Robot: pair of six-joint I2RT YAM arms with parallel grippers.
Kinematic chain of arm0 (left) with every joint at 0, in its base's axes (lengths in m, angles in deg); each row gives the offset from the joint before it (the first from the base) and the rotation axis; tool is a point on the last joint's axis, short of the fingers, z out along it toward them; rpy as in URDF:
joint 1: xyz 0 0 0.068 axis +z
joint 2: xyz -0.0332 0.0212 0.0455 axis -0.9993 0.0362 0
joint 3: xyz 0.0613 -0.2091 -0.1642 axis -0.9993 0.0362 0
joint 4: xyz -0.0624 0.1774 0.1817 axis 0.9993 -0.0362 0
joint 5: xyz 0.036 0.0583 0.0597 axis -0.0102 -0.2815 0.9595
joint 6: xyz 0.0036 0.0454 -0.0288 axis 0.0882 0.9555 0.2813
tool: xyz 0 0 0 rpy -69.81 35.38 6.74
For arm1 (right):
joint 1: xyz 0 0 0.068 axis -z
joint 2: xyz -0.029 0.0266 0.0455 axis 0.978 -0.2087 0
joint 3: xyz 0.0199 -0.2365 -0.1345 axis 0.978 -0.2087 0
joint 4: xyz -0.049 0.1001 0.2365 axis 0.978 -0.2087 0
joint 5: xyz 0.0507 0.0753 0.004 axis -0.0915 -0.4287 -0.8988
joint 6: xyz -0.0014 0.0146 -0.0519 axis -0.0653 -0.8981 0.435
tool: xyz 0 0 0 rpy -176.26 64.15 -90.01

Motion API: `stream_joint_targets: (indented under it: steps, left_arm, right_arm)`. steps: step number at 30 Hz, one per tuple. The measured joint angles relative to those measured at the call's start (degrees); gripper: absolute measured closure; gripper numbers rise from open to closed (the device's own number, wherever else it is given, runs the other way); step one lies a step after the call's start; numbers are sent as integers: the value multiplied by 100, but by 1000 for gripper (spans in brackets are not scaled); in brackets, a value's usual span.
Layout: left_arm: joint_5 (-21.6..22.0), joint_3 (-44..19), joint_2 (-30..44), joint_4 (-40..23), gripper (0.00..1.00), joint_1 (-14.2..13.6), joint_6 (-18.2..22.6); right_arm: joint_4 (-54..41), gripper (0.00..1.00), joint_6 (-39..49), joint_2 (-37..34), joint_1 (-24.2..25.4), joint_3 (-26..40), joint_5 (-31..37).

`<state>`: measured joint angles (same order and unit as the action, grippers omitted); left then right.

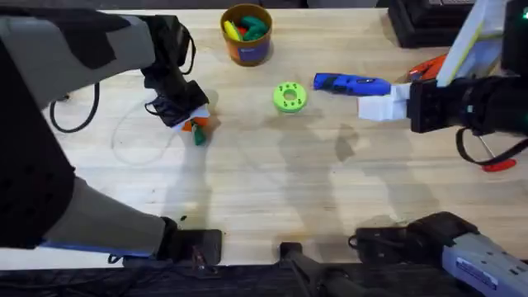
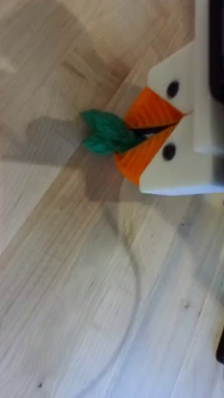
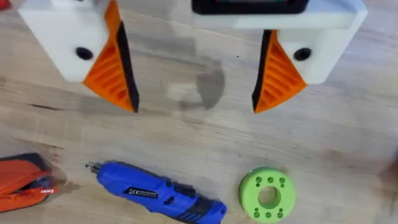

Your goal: Pick up the gripper from the table and insert it into the empty holder that is missing its gripper. Then pick up a screw, insert it into the mounting hole, and use the screwdriver to tighten it. Finally, clean up the table by picking up the vegetable and placing it into the bucket.

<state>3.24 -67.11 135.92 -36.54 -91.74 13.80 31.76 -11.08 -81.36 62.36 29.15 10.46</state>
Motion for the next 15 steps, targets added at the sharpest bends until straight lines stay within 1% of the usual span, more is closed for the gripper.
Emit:
stream_joint_targets:
  steps: [2, 4, 6, 10, 13, 15]
  left_arm:
    - [-1, -24, 2, -9, 984, 0, 154]
    - [-4, -173, 22, -63, 984, 0, 364]
    - [-18, -540, 69, -116, 985, 0, 644]
    - [-36, -1622, 97, -79, 986, 0, 1242]
    - [-118, -2380, 96, 226, 987, -24, 1788]
    - [-242, -2711, 92, 584, 988, -68, 2093]
  right_arm:
    - [0, 21, 0, 0, 2, 0, 0]
    - [9, 21, 0, 0, 0, 0, 0]
    - [20, 21, 0, 0, 0, 0, 0]
    - [22, 19, 0, 0, 1, 0, 0]
    - [22, 20, 0, 0, 2, 0, 0]
    - [22, 20, 0, 0, 0, 0, 0]
